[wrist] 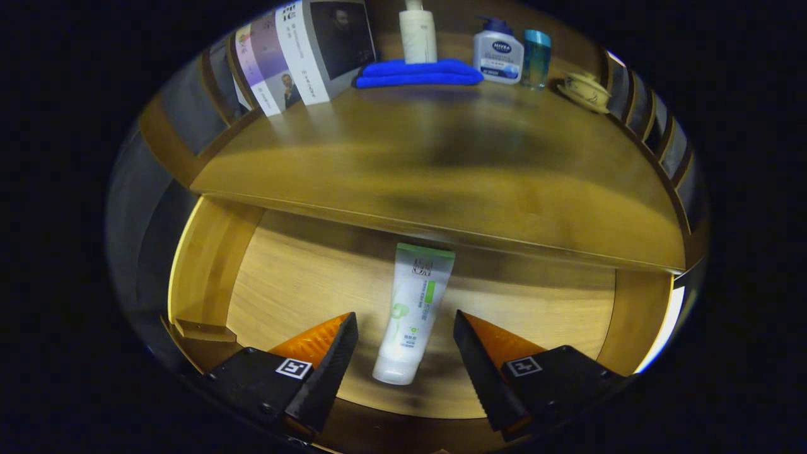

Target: Pull open the drawer, take out the items inside it, and place them on the countertop above the cabinet.

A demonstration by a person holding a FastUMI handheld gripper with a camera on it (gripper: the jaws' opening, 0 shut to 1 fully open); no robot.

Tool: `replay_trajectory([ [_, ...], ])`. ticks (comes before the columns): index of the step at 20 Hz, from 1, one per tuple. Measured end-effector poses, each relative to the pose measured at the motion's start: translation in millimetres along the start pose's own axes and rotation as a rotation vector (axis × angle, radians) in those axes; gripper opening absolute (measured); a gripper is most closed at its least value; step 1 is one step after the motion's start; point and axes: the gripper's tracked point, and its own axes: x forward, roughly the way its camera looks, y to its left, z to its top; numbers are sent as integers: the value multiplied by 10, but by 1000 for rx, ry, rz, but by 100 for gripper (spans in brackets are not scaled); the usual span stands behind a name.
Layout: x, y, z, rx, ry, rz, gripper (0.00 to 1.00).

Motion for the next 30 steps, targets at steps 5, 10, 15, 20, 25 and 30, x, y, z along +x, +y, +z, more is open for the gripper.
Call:
replay_trajectory([
  [5, 161, -39, -14, 13, 96, -30, 71],
  [10, 237, -36, -114, 30, 164, -13, 53],
  [15, 184, -10, -93, -13, 136, 2, 39],
  [20, -33, 109, -203, -104, 123, 43, 39],
  [25, -321, 206, -190, -137, 66, 77, 39],
  [30, -677, 251, -208, -121, -5, 131, 38],
])
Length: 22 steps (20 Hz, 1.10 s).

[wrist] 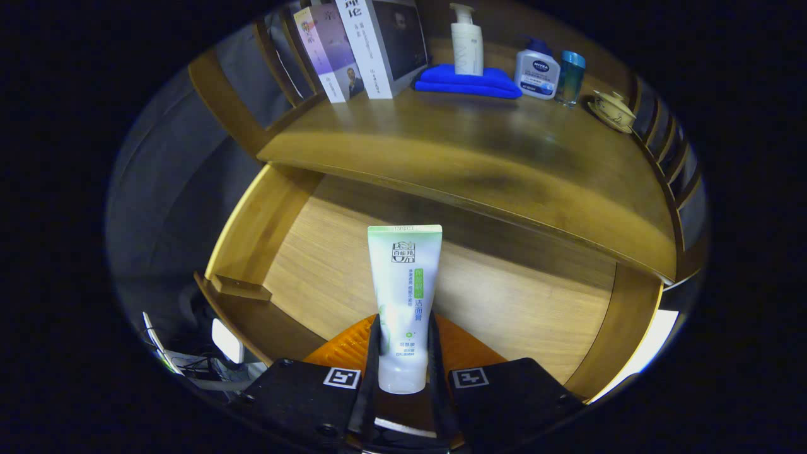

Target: Pull open the drawer, take out the items inside it, and place them on the countertop above the cabinet.

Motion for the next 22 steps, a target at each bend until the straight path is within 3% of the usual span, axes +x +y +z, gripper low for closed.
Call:
replay_trajectory([
  [9, -612, 87, 67, 24, -130, 63, 38],
  [13, -806, -69, 297, 56, -198, 44, 38],
  [19, -748, -471, 877, 179, -294, -39, 38],
  [22, -593, -577, 1126, 287, -307, -27, 39],
])
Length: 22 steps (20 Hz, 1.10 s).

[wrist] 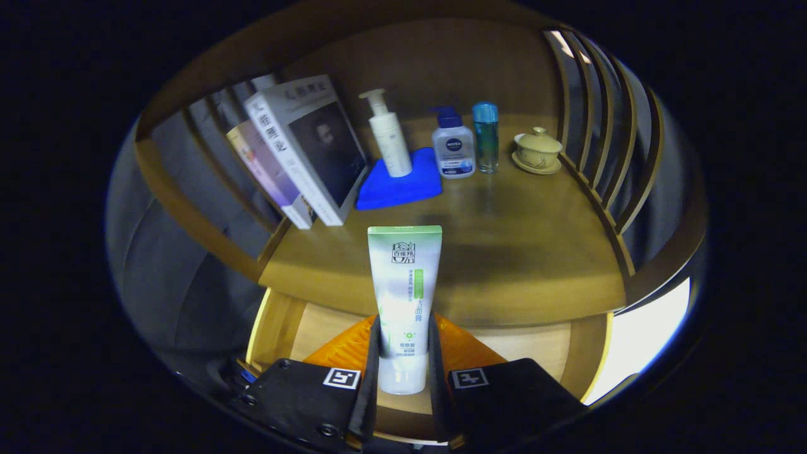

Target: Pull open the drawer, take out the items inside it, and place them on the countertop above the cabinet.

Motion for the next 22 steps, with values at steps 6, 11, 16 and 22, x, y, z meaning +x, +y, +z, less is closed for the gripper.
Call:
replay_trajectory([
  [6, 434, -181, 395, 187, -29, -17, 38],
  [11, 649, -239, 530, 283, -33, -6, 38],
  [16, 798, -171, 477, 302, -9, 0, 43],
  [22, 705, -48, 572, 289, -78, 28, 66],
])
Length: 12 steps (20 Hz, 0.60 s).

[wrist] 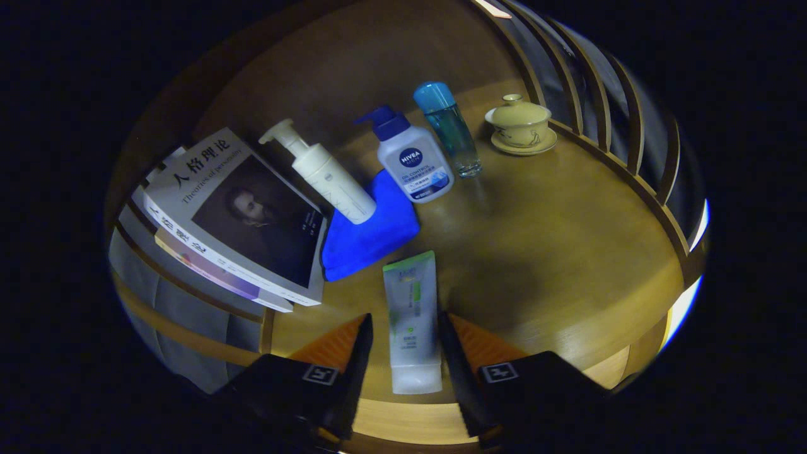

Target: Pull open the drawer, take out the items inside it, and place them on the countertop above the cabinet.

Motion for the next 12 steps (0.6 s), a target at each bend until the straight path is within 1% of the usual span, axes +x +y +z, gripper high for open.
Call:
replay_trajectory([
  [2, -98, -12, 9, -67, -51, -16, 88],
  [3, -219, -23, 30, -103, -79, -33, 99],
  [6, -543, 20, 50, -227, -219, -57, 98],
  [7, -699, 67, 44, -266, -272, -53, 98],
  [12, -1393, 236, -217, -380, -524, 6, 98],
])
